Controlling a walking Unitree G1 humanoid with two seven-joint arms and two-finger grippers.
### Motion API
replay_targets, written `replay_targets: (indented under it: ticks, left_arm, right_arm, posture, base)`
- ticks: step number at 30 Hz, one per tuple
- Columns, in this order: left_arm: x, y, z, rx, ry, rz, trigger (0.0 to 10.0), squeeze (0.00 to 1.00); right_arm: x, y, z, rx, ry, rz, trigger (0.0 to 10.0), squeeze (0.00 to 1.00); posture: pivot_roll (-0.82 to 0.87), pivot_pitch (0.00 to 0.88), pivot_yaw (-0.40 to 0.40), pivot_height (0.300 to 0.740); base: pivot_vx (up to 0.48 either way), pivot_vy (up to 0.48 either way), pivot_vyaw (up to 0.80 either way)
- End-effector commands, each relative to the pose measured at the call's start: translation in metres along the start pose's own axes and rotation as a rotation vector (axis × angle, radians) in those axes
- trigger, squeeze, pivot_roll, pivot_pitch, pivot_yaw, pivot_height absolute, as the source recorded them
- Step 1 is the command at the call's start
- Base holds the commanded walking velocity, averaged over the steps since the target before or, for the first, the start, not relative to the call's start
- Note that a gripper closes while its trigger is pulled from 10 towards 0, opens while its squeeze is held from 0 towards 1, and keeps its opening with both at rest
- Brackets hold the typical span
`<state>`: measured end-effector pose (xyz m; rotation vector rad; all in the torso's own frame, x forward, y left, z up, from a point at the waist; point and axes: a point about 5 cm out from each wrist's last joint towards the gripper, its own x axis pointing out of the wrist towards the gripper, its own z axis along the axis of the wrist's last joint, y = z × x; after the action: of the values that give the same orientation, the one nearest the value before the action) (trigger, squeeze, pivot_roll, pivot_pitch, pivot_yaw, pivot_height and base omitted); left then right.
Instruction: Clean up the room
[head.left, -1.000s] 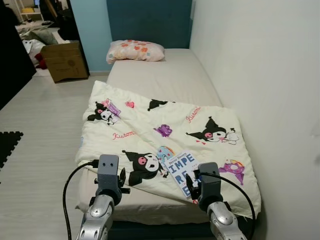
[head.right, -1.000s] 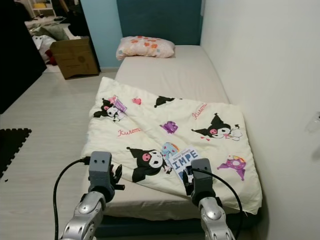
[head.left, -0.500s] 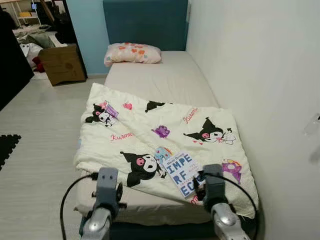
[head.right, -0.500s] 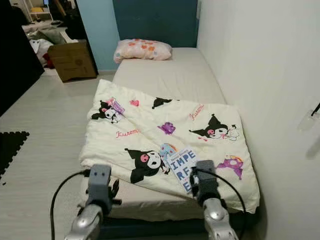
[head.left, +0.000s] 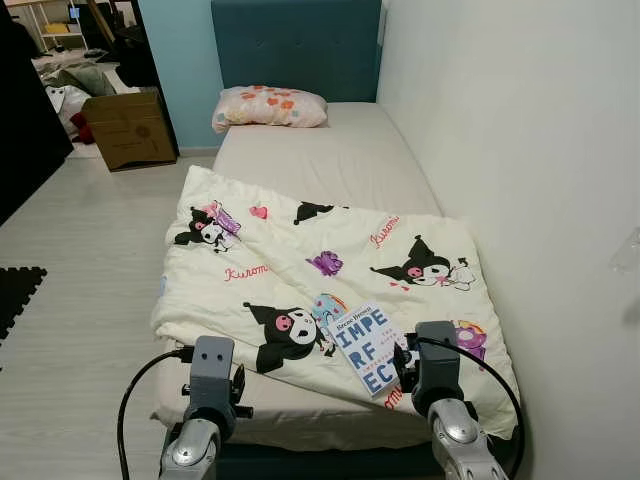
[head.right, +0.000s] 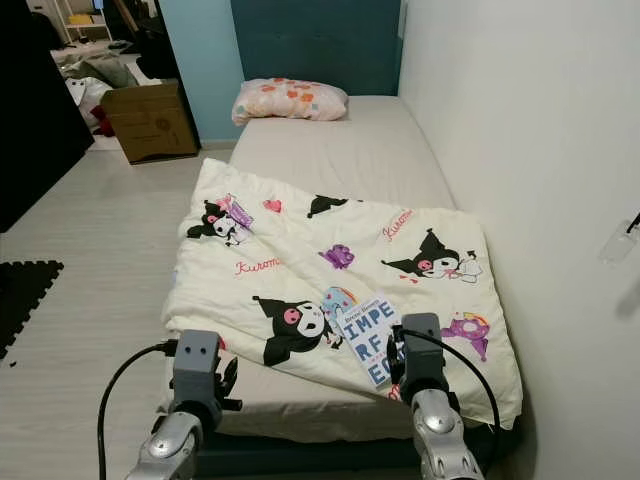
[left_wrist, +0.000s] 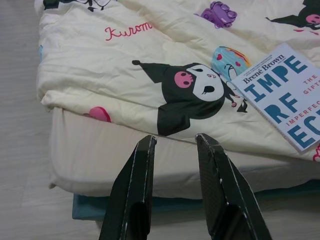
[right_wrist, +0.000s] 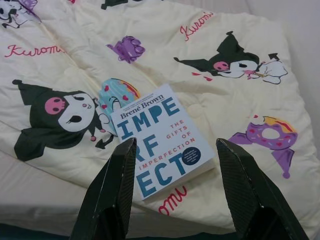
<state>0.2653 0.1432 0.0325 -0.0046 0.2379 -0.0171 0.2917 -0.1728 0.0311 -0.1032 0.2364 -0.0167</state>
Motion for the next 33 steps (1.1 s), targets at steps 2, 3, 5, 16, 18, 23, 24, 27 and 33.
replay_targets:
  ticks: [2, 3, 5, 16, 18, 23, 24, 27, 33]
  left_arm:
    - [-0.001, -0.001, 0.002, -0.008, -0.015, -0.006, 10.0, 0.0]
    - [-0.001, -0.001, 0.002, -0.008, -0.015, -0.006, 10.0, 0.0]
    - [0.0, -0.001, 0.004, -0.013, -0.022, -0.01, 10.0, 0.0]
    - [0.0, 0.0, 0.006, -0.023, -0.031, -0.013, 10.0, 0.0]
    - [0.0, 0.001, 0.006, -0.023, -0.031, -0.013, 10.0, 0.0]
    - [0.001, 0.002, 0.009, -0.012, -0.042, 0.004, 10.0, 0.0]
    - [0.001, 0.002, 0.009, -0.012, -0.042, 0.004, 10.0, 0.0]
    - [0.002, 0.003, 0.011, -0.005, -0.049, 0.013, 10.0, 0.0]
    - [0.002, 0.003, 0.012, -0.002, -0.058, 0.012, 10.0, 0.0]
  right_arm:
    - [-0.003, 0.002, -0.008, 0.021, 0.021, 0.003, 10.0, 0.0]
    - [-0.003, 0.002, -0.008, 0.021, 0.021, 0.003, 10.0, 0.0]
    - [-0.003, 0.004, -0.008, 0.025, 0.022, 0.011, 10.0, 0.0]
    - [-0.003, 0.006, -0.008, 0.029, 0.023, 0.024, 10.0, 0.0]
    - [-0.003, 0.007, -0.008, 0.03, 0.023, 0.025, 10.0, 0.0]
    - [-0.003, 0.009, -0.007, 0.036, 0.018, 0.031, 10.0, 0.0]
    - [-0.003, 0.009, -0.007, 0.036, 0.018, 0.031, 10.0, 0.0]
    - [-0.003, 0.01, -0.007, 0.038, 0.017, 0.033, 10.0, 0.0]
    - [-0.003, 0.011, -0.007, 0.04, 0.019, 0.034, 10.0, 0.0]
  posture:
    - [-0.05, 0.083, 0.02, 0.74]
    - [-0.05, 0.083, 0.02, 0.74]
    - [-0.05, 0.083, 0.021, 0.74]
    - [-0.05, 0.083, 0.021, 0.74]
    - [-0.05, 0.083, 0.022, 0.74]
    - [-0.05, 0.085, 0.026, 0.74]
    - [-0.05, 0.085, 0.026, 0.74]
    - [-0.05, 0.087, 0.027, 0.74]
    - [-0.04, 0.088, 0.03, 0.74]
  base:
    - [0.244, 0.0, 0.0]
    - [0.247, 0.0, 0.0]
    - [0.251, 0.0, 0.0]
    - [0.298, 0.0, 0.0]
    - [0.315, 0.0, 0.0]
    - [0.176, 0.0, 0.0]
    - [0.0, 0.0, 0.0]
    - [0.0, 0.0, 0.0]
    - [0.0, 0.0, 0.0]
